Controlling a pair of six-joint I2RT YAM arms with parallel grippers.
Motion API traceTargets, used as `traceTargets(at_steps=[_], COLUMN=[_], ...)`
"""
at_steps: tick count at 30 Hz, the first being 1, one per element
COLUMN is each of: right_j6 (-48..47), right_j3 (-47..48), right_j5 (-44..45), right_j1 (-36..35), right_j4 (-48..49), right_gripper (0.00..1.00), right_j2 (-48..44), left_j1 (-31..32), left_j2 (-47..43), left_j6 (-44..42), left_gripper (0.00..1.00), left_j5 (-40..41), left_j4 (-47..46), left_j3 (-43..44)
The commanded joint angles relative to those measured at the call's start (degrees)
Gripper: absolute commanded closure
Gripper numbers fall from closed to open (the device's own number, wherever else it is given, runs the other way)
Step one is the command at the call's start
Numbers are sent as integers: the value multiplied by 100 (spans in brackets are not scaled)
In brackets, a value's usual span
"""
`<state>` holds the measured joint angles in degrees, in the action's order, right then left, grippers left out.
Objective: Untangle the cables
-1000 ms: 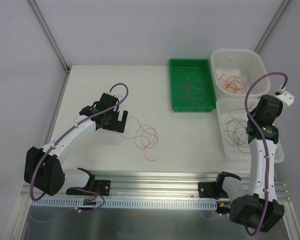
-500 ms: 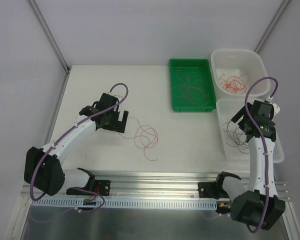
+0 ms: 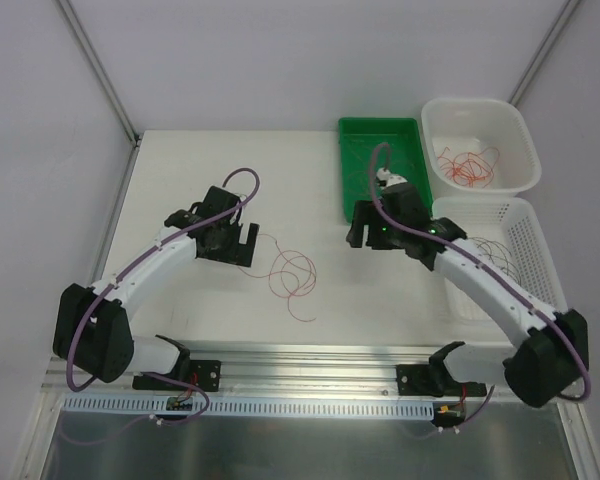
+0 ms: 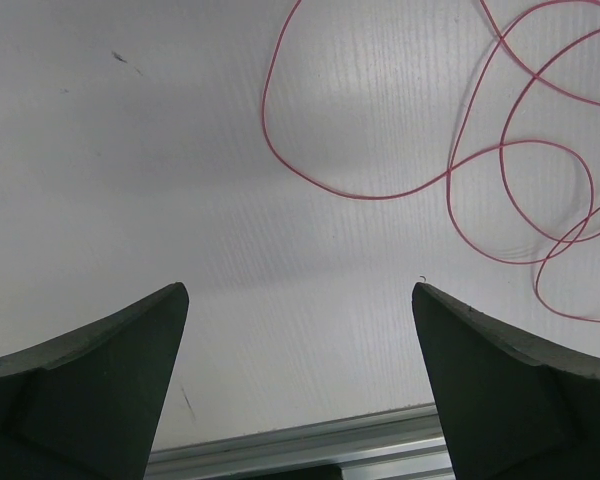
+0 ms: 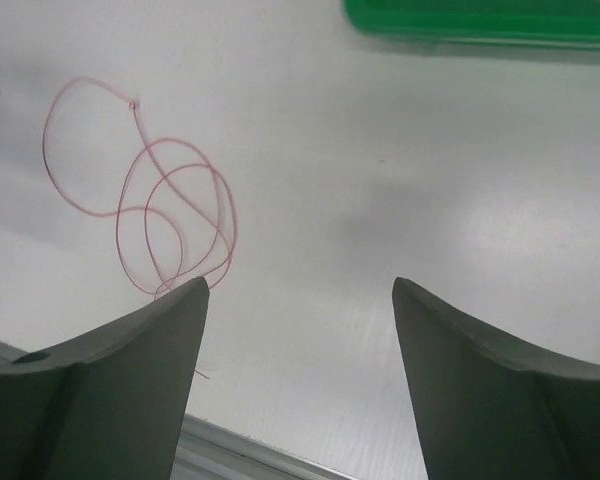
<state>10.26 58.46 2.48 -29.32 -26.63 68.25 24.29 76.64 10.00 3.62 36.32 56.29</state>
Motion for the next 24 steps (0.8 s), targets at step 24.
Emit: traceTargets(at_steps=[24], right_j6=[943], right_j3=[1749], right_j5=[1264], right_j1=[-2420], right_j4=[-61], right_gripper=[38], right_j2=[4504], left_j1=[-30], left_j2=[44], left_j6=[143], left_gripper=[5], left_j5=[262], left_j4=[42], left_j3=[31])
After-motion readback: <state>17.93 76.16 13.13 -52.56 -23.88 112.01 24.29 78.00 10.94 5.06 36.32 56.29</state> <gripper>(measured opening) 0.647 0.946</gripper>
